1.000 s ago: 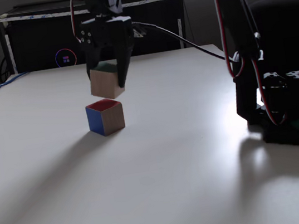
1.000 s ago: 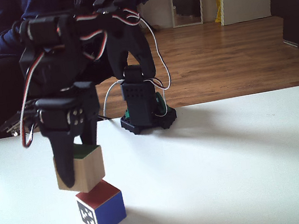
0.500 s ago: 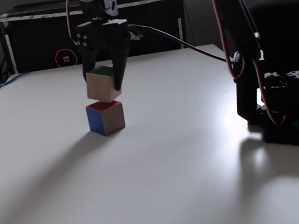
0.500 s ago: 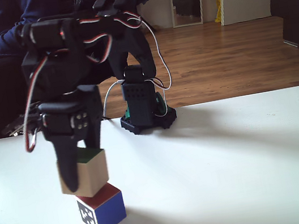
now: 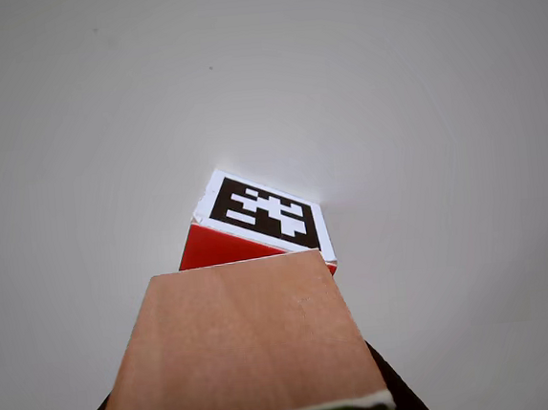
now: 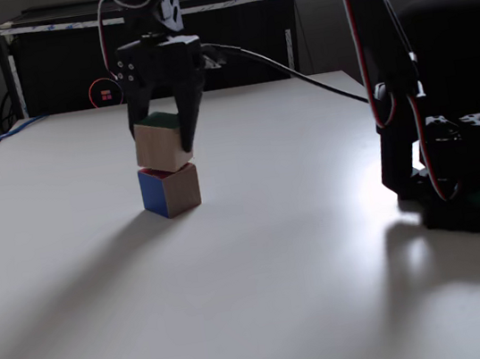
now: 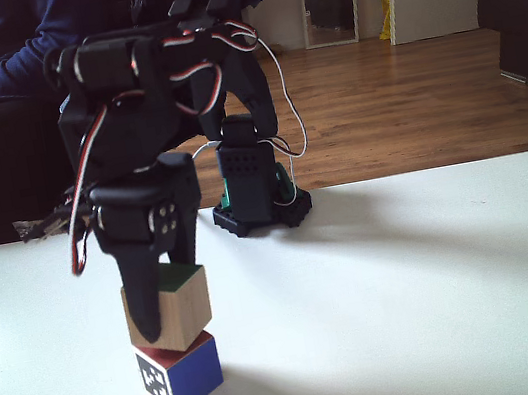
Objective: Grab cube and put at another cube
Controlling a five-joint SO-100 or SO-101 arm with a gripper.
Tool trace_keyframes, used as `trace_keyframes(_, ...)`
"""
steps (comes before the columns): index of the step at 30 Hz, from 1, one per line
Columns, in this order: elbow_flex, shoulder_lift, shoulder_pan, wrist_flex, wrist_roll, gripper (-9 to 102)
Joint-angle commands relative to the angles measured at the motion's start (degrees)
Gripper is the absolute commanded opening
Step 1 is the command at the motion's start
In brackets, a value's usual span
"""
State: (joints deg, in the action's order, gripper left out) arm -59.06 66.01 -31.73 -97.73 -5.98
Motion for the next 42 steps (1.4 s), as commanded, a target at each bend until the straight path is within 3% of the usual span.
trace_keyframes(1,2.64,0.53,0.44,0.00,0.00,7)
trace_keyframes(6,2.90,-0.18,0.62,-0.09,0.00,9)
trace_keyframes(23,2.90,-1.49,1.49,-0.53,-1.14,38)
trace_keyframes(36,6.77,-0.97,2.64,-5.80,-1.93,41)
trace_keyframes(42,-0.18,8.88,4.92,-5.80,-1.93,42)
